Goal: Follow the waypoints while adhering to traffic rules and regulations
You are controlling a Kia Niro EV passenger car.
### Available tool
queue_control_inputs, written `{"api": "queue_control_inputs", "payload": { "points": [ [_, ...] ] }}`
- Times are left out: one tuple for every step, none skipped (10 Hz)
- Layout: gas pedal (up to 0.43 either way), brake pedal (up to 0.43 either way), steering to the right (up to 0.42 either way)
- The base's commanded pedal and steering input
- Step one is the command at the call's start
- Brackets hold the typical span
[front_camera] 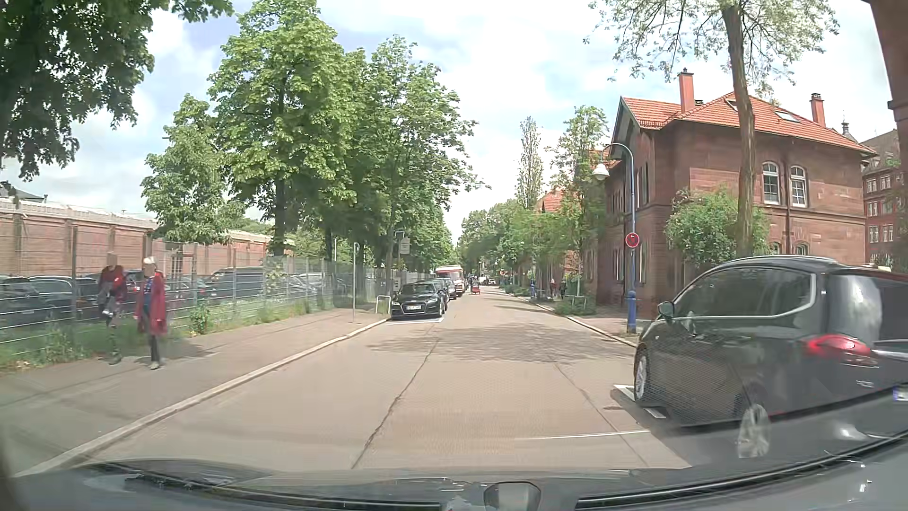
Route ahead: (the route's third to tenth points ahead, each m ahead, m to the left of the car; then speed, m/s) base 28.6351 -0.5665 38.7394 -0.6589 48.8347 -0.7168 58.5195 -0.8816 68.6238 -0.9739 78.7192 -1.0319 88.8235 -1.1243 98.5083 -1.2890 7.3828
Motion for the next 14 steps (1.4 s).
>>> {"api": "queue_control_inputs", "payload": {
  "points": [
    [0.0, 0.0, 0.014],
    [0.0, 0.0, 0.02],
    [0.0, 0.0, 0.028],
    [0.0, 0.0, 0.036],
    [0.0, 0.0, 0.041],
    [0.0, 0.0, 0.05],
    [0.0, 0.0, 0.058],
    [0.0, 0.0, 0.065],
    [0.0, 0.0, 0.073],
    [0.0, 0.0, 0.08],
    [0.0, 0.0, 0.084],
    [0.0, 0.0, 0.086],
    [0.0, 0.0, 0.086],
    [0.0, 0.0, 0.086]
  ]
}}
